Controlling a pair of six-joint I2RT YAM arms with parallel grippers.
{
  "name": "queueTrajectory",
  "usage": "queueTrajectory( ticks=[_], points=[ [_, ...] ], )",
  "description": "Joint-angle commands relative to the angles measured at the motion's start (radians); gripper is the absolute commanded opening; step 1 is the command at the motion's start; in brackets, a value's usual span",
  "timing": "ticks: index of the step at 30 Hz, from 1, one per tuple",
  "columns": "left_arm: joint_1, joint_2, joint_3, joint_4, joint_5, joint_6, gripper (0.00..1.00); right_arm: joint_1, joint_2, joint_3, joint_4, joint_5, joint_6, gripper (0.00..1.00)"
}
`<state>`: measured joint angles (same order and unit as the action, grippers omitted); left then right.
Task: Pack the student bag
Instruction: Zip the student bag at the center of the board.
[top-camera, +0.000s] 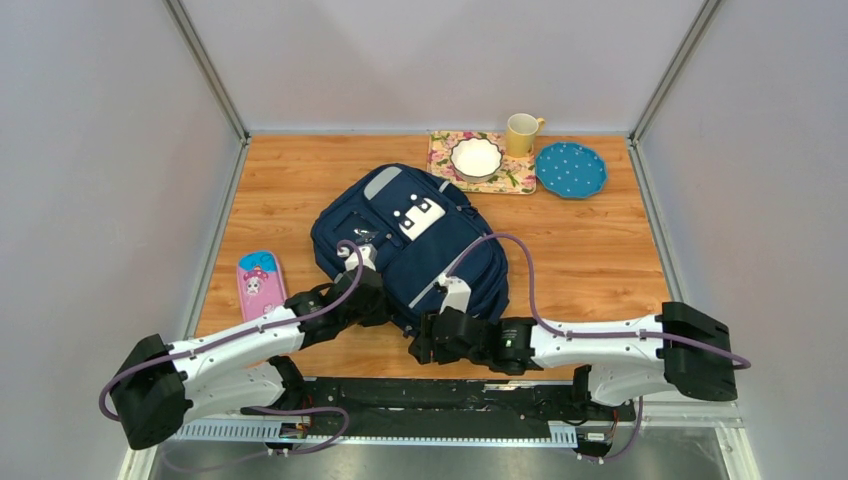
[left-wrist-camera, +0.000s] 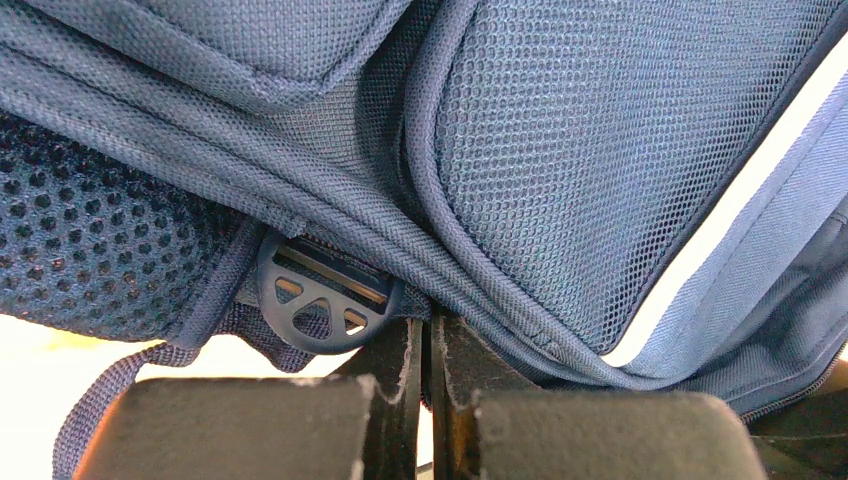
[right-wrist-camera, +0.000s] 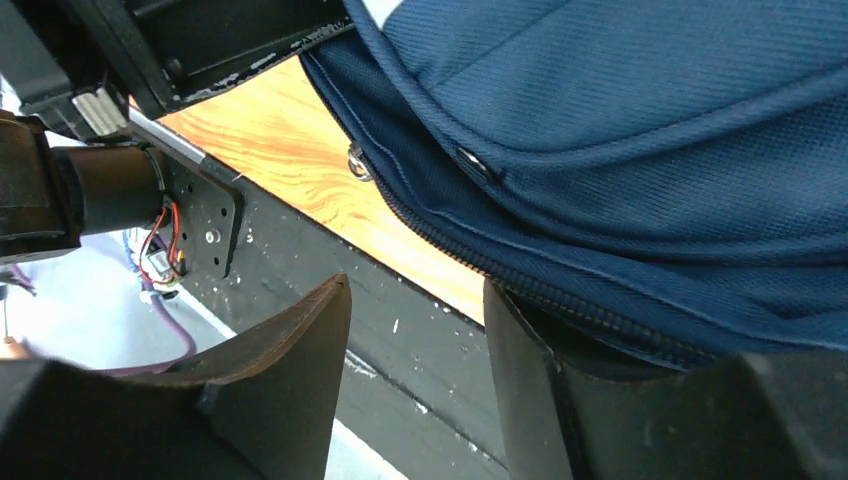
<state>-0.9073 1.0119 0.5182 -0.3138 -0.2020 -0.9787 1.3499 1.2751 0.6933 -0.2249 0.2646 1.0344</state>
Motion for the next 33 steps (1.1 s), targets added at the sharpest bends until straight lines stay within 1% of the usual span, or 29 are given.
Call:
queueTrajectory(
  ticks=[1,2,3,6,9,10,14,16,18,20,25,26,27,29,30,33],
  points=[
    [-0.016,-0.036,0.063,0.088,0.119,-0.009,0.00,0.052,0.021,0.037,0.131,0.214,-0.056,0.57],
    [-0.018,-0.039,0.062,0.087,0.116,-0.011,0.00,0.058,0.026,0.035,0.175,0.244,-0.066,0.57],
    [-0.016,-0.041,0.062,0.085,0.108,-0.015,0.00,0.058,0.030,0.038,0.188,0.257,-0.068,0.59],
    [-0.016,-0.049,0.062,0.081,0.104,-0.028,0.00,0.060,0.082,0.046,0.249,0.280,-0.088,0.59],
    [-0.016,-0.050,0.060,0.084,0.107,-0.043,0.00,0.060,0.139,0.067,0.239,0.308,-0.054,0.59],
    [-0.016,-0.050,0.059,0.088,0.110,-0.054,0.00,0.061,0.151,0.071,0.230,0.317,-0.010,0.59],
    [-0.016,-0.049,0.049,0.099,0.127,-0.063,0.00,0.061,0.181,0.052,0.269,0.369,0.012,0.55],
    [-0.016,-0.050,0.046,0.099,0.130,-0.063,0.00,0.061,0.182,0.049,0.291,0.395,-0.011,0.52],
    [-0.018,-0.050,0.045,0.099,0.131,-0.061,0.00,0.060,0.188,0.070,0.266,0.453,-0.011,0.48],
    [-0.016,-0.050,0.043,0.101,0.136,-0.061,0.00,0.057,0.199,0.086,0.239,0.487,-0.019,0.47],
    [-0.016,-0.052,0.042,0.101,0.141,-0.061,0.00,0.057,0.247,0.129,0.138,0.519,0.009,0.40],
    [-0.016,-0.055,0.042,0.102,0.142,-0.061,0.00,0.058,0.251,0.132,0.119,0.541,0.016,0.38],
    [-0.016,-0.056,0.040,0.102,0.142,-0.063,0.00,0.058,0.253,0.133,0.107,0.553,0.026,0.33],
    [-0.016,-0.062,0.036,0.107,0.142,-0.064,0.00,0.057,0.248,0.132,0.091,0.582,0.021,0.32],
    [-0.016,-0.067,0.029,0.107,0.142,-0.066,0.00,0.057,0.247,0.137,0.084,0.591,0.016,0.36],
    [-0.016,-0.073,0.023,0.110,0.138,-0.069,0.00,0.057,0.253,0.175,0.009,0.608,0.035,0.68]
  ],
)
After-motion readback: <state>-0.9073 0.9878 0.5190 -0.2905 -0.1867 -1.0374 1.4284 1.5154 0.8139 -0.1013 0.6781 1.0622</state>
